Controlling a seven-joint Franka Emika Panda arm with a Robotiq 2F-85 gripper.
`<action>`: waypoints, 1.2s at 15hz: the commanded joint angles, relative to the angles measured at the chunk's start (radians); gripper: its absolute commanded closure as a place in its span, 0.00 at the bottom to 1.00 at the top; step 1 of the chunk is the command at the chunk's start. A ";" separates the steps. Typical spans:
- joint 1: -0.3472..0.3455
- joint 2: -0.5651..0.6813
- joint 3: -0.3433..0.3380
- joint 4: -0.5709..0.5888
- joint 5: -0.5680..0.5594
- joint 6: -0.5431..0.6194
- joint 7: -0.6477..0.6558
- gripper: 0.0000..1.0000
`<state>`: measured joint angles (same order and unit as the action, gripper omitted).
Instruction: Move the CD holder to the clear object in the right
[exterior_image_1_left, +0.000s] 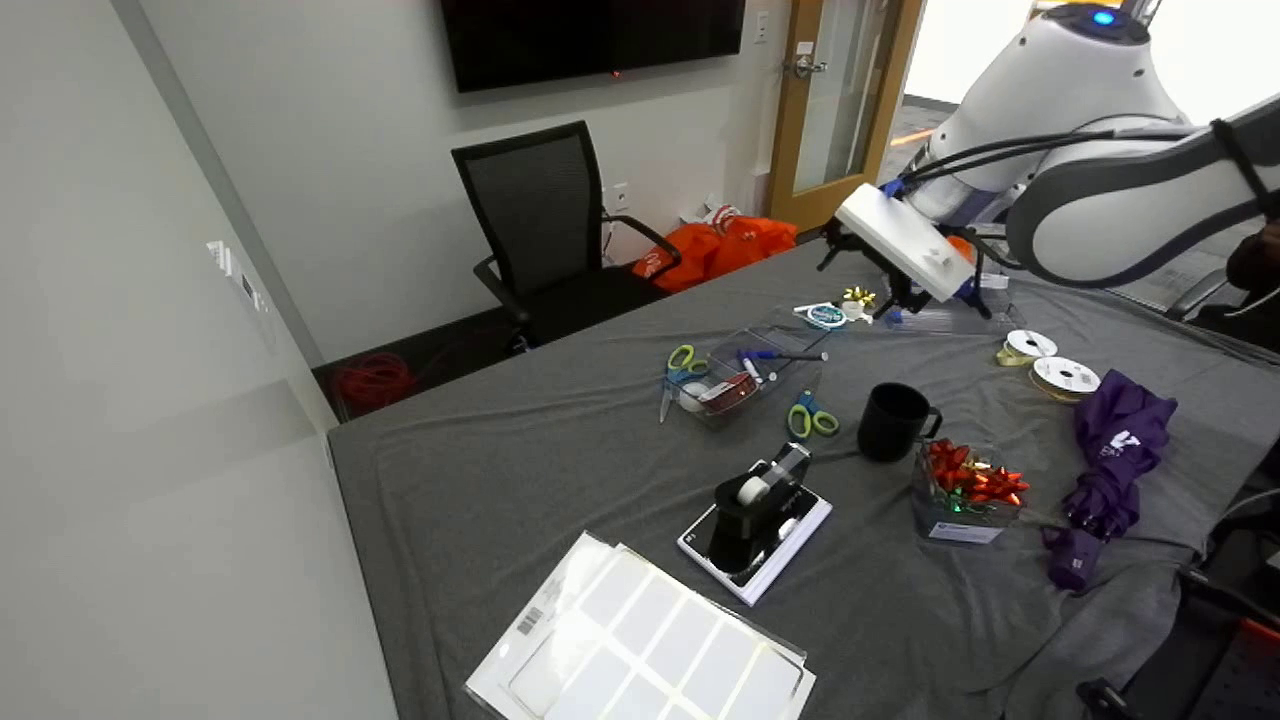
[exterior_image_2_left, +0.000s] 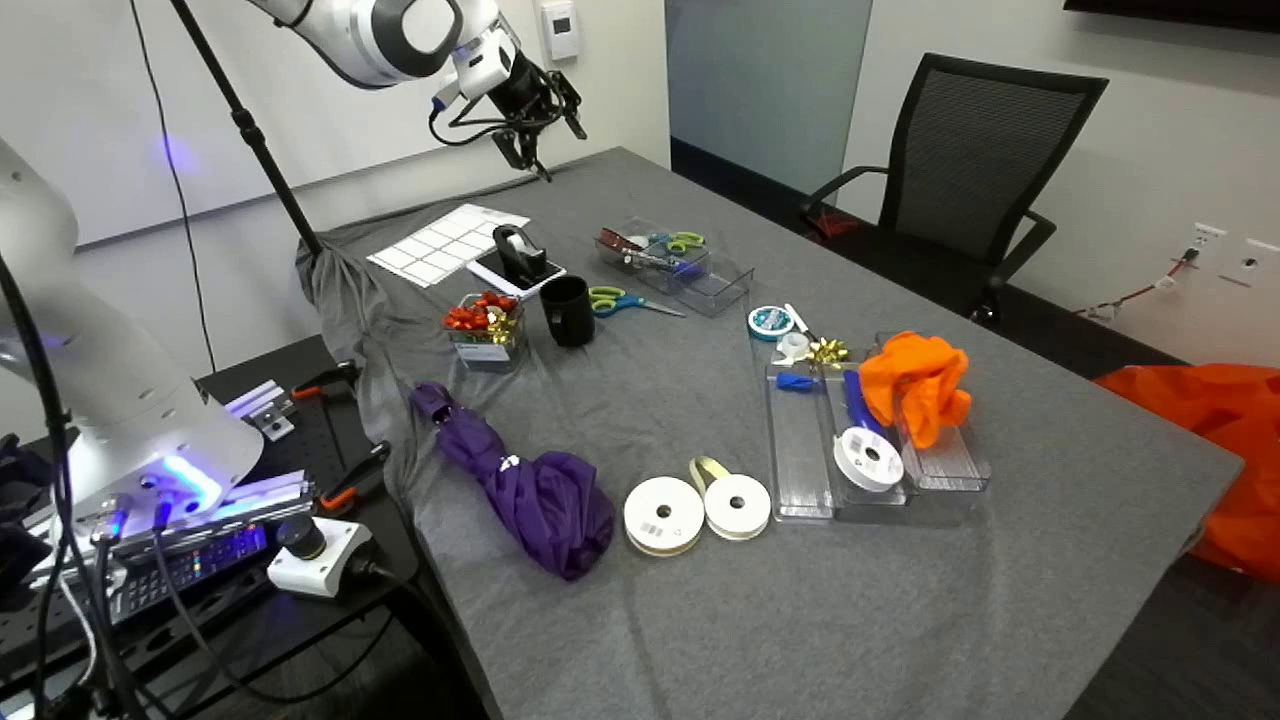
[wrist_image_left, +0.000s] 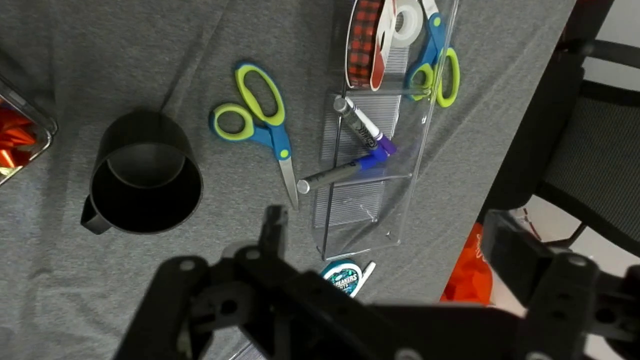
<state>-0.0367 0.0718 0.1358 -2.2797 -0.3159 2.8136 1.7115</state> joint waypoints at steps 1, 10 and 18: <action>0.026 0.137 -0.036 0.104 -0.176 0.037 0.225 0.00; 0.076 0.436 -0.026 0.342 -0.218 0.021 0.387 0.00; 0.248 0.596 -0.171 0.493 -0.016 0.033 0.282 0.00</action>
<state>0.1395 0.6110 0.0329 -1.8493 -0.4177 2.8389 2.0470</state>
